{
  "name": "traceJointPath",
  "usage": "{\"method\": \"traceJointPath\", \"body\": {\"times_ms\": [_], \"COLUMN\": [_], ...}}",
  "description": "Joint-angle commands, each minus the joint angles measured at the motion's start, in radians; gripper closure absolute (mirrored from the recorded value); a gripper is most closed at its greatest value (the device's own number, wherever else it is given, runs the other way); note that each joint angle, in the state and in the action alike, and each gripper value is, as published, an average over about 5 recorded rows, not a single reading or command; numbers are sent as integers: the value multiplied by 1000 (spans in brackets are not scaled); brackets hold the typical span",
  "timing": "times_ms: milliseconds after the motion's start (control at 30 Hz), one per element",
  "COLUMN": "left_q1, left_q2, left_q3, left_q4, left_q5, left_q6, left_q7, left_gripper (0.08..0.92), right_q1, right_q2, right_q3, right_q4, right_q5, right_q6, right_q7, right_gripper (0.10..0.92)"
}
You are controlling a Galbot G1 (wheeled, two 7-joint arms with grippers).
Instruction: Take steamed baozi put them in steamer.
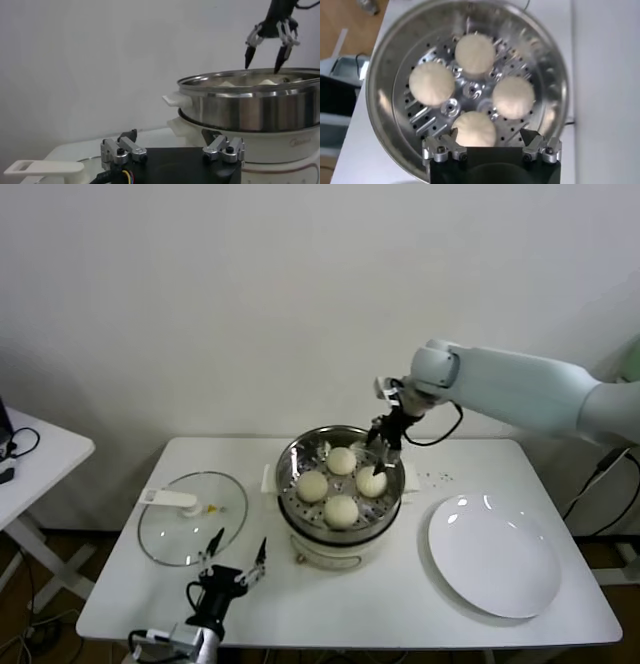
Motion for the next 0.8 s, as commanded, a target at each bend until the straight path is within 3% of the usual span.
{"method": "traceJointPath", "body": {"times_ms": [33, 367, 800], "left_q1": [-2, 1, -12], "left_q2": [-7, -26, -60], "left_q3": [-5, -25, -18], "left_q4": [1, -5, -8], "left_q5": [-2, 0, 29], "left_q6": [0, -1, -6], "left_q7": [-2, -6, -27], "left_gripper": [177, 177, 177], "right_q1": [64, -132, -926], "right_q2": [-146, -441, -707], "right_q3": [80, 345, 1120], "right_q4": [101, 313, 550], "right_q5": [65, -62, -201], "right_q6": [17, 6, 89], "right_q7": [20, 164, 475], "right_gripper": [203, 203, 203]}}
